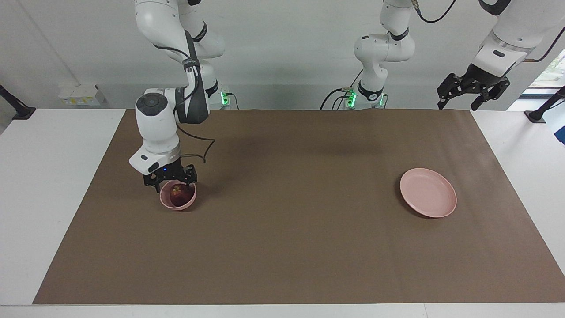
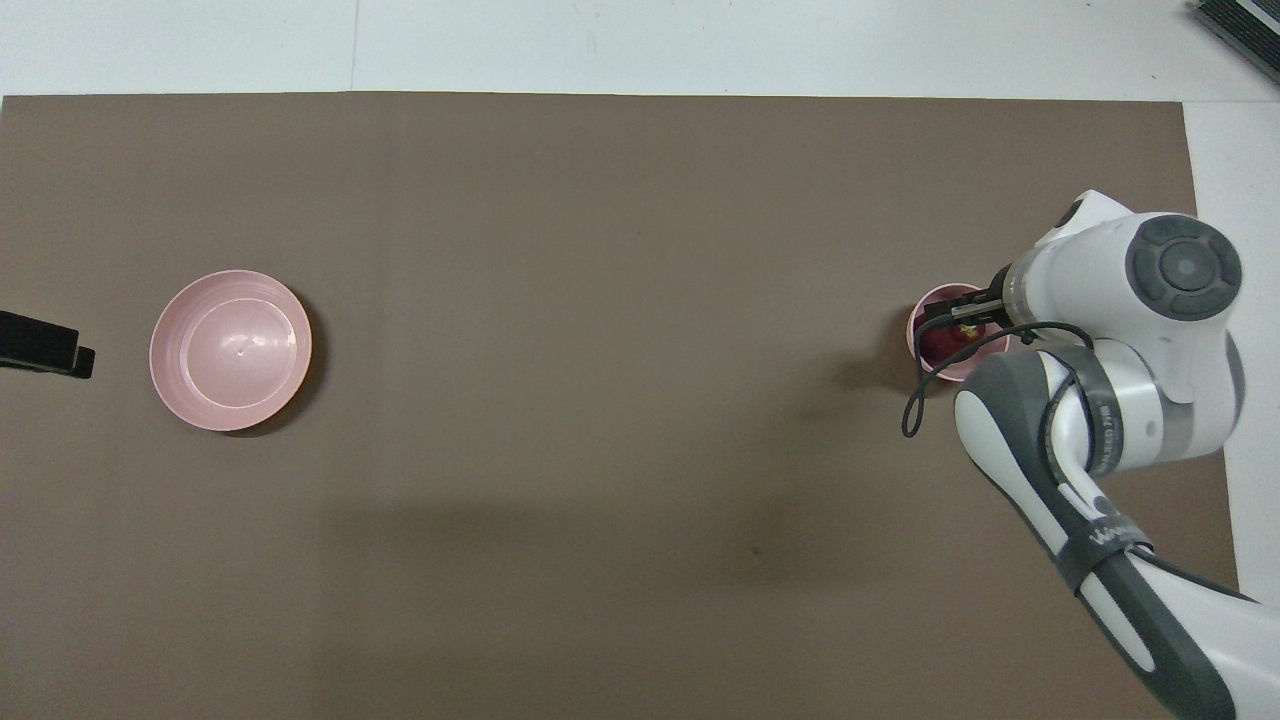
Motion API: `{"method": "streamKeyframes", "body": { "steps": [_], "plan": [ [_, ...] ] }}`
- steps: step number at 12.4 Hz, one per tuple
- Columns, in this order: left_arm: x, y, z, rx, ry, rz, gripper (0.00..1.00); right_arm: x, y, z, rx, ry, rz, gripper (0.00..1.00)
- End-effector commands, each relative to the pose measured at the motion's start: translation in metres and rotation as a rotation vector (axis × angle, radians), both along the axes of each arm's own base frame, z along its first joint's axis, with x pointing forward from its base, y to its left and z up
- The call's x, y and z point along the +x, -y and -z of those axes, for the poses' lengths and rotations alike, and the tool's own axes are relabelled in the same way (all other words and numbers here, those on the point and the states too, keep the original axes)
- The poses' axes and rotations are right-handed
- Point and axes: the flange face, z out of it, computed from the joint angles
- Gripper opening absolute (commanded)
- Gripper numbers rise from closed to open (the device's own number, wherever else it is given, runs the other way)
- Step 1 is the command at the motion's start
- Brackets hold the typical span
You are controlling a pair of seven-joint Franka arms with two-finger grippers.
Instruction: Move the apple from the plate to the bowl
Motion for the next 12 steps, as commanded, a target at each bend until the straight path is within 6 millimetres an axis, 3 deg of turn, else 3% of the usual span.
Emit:
{"method": "streamKeyframes", "body": {
  "steps": [1,5,9,12],
  "plan": [
    [-0.006,-0.002,-0.004,0.008,-0.004,0.013,1.00,-0.008,0.001,-0.062,0.012,-0.004,0.075,1.00],
    [-0.006,-0.002,-0.004,0.010,-0.004,0.013,1.00,-0.030,0.001,-0.151,0.079,-0.036,0.135,1.00],
    [-0.006,-0.002,-0.004,0.008,-0.004,0.013,1.00,-0.055,0.016,-0.237,0.078,-0.089,0.170,1.00],
    [-0.006,-0.002,-0.004,0.010,-0.004,0.013,1.00,-0.079,0.030,-0.276,0.118,-0.117,0.187,1.00]
  ]
}}
